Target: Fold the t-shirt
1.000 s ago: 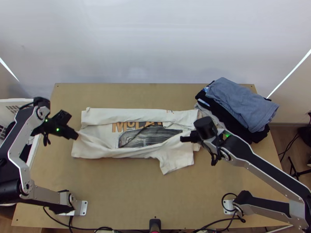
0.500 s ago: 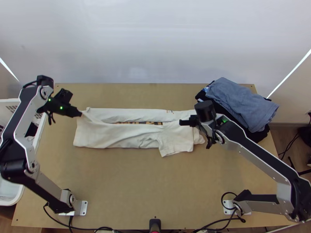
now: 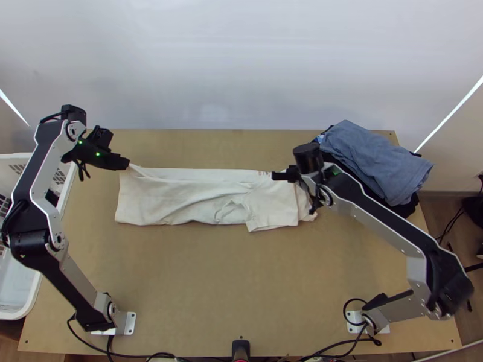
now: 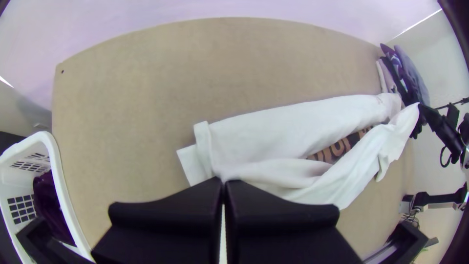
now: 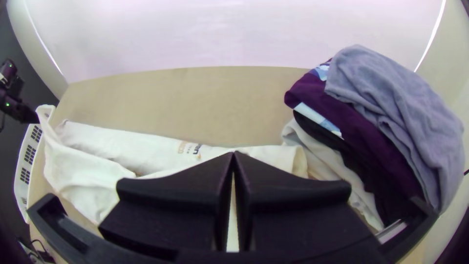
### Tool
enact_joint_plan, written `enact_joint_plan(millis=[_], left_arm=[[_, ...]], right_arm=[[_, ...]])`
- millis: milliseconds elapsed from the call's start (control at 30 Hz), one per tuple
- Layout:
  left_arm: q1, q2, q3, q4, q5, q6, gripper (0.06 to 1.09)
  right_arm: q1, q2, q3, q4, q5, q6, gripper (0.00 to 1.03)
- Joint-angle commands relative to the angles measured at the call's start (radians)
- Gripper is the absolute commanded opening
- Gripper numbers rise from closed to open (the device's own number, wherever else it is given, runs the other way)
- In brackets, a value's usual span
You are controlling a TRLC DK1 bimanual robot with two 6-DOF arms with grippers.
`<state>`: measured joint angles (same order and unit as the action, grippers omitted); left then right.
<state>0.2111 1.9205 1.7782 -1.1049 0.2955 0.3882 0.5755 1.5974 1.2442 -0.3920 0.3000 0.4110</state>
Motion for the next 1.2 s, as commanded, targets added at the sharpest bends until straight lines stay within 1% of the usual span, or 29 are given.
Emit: enact_joint_plan(millis=[0,133,300,567,733,967,1000,1033,1067,1100,1133,1167], left_arm=[[-0.001,0.032,0.027,-0.004,-0.016,-0.037,0.09],[-0.001,0.043,0.032,-0.004,-0.025,-0.041,0.09],[0.014,0.074,0.035,0.002,-0.073,-0.048,0.09],[0.040,0.104,0.033,0.025,-0.076,-0.064,0.09],[0.034,0.107,0.041,0.028,-0.076,-0.072,0.09],[0.022,0.112,0.058,0.036,-0.076,-0.087,0.10],[0.022,0.114,0.059,0.037,-0.076,-0.100,0.20],[0.016,0.110,0.059,0.039,-0.076,-0.101,0.49],[0.013,0.107,0.061,0.048,-0.076,-0.107,0.93],[0.013,0.104,0.064,0.056,-0.076,-0.118,1.05],[0.013,0.103,0.070,0.060,-0.075,-0.127,1.04],[0.013,0.098,0.075,0.060,-0.073,-0.130,1.04]], right_arm=[[-0.005,0.108,0.061,0.065,0.047,0.002,0.03],[-0.002,0.153,0.090,0.079,0.074,0.006,0.03],[-0.022,0.171,0.093,0.082,0.088,0.008,0.03],[-0.068,0.211,0.084,0.125,0.094,0.008,0.03],[-0.060,0.239,0.098,0.173,0.102,0.008,0.03],[-0.048,0.282,0.127,0.185,0.119,0.008,0.03],[-0.045,0.285,0.129,0.186,0.120,0.006,0.03],[-0.043,0.286,0.127,0.188,0.133,0.006,0.03],[-0.042,0.286,0.129,0.193,0.152,0.005,0.12],[-0.039,0.286,0.127,0.193,0.154,-0.001,0.35],[-0.037,0.282,0.126,0.189,0.154,-0.009,0.55],[-0.037,0.269,0.123,0.188,0.162,-0.012,0.65]])
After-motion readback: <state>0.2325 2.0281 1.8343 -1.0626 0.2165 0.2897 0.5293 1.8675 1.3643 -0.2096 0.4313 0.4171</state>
